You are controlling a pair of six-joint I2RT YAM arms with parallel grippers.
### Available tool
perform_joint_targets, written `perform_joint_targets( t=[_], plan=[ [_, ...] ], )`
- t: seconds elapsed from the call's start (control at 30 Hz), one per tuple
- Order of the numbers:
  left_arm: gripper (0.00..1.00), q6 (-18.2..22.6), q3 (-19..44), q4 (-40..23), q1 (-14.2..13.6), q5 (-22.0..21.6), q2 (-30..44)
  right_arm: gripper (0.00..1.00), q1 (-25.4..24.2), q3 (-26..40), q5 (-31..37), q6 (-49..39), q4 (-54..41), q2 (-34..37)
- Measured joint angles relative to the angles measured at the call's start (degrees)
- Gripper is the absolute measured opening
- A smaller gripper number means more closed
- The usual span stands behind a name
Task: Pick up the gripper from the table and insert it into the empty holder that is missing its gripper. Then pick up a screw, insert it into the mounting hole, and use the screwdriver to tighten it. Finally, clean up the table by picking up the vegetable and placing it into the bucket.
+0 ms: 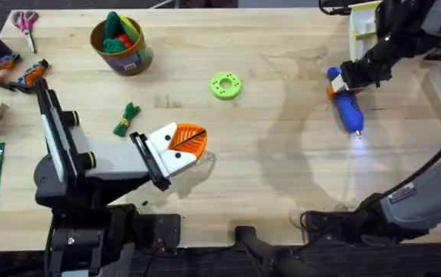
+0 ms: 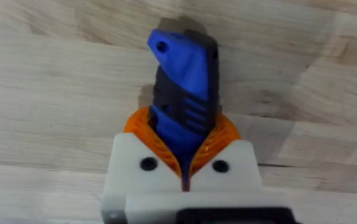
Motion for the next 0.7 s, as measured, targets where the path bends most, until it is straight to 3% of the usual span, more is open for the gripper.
perform_joint_targets(
  t=[0.43,0.7],
  plan=[
    [0.004,0.0,0.0,0.0,0.0,0.0,0.0,0.027,0.0,0.3,-0.1,3.3,-6.4,-1.5],
    [0.004,0.0,0.0,0.0,0.0,0.0,0.0,0.027,0.0,0.7,-4.2,6.1,-10.2,-16.6]
  ],
)
